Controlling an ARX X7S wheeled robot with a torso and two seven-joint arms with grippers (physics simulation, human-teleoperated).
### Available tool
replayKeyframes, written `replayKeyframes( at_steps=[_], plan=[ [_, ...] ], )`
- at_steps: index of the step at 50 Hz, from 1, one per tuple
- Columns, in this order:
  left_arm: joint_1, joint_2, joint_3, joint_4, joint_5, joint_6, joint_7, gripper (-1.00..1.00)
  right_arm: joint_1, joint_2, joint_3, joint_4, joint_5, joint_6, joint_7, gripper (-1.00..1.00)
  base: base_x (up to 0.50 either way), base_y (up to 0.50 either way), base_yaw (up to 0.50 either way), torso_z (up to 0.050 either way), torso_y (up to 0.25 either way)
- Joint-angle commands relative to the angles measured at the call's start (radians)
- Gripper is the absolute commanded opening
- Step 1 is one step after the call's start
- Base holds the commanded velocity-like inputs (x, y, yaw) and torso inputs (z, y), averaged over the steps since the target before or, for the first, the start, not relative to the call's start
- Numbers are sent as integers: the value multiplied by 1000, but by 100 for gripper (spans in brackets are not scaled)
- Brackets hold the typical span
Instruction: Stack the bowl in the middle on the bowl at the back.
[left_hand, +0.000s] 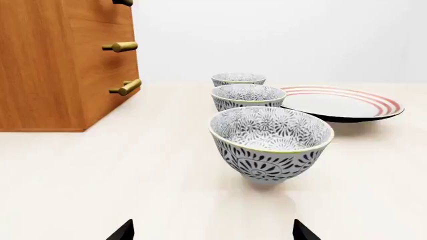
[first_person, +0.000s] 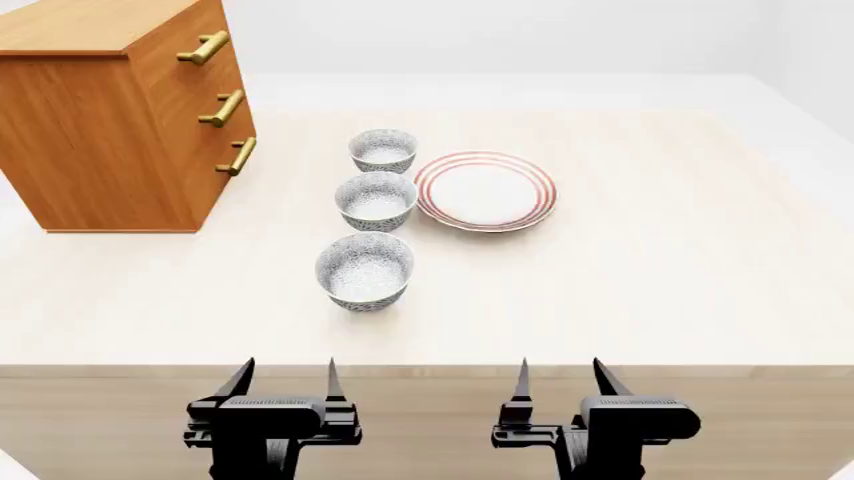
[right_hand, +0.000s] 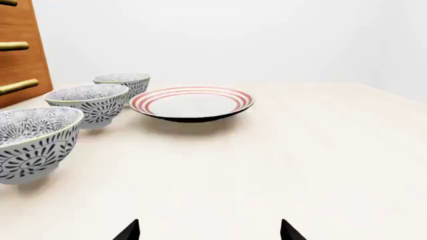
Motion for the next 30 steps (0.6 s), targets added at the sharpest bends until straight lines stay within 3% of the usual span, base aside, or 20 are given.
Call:
replayKeyframes(
  at_steps=[1, 15, 30],
  plan=[
    [-3, -17, 17, -2, -17, -3, -17, 100, -1, 14, -18, -1, 16, 2, 24, 100, 0, 0, 0, 0, 0],
    [-11, -60, 69, 3, -50, -57, -35, 100, 0, 52, -68, 0, 47, 15, 86, 100, 0, 10, 0, 0, 0],
    [-13, -78, 98, 9, -60, -91, -57, 100, 3, 75, -101, 14, 54, -3, 111, 100, 0, 500, 0, 0, 0]
  ],
)
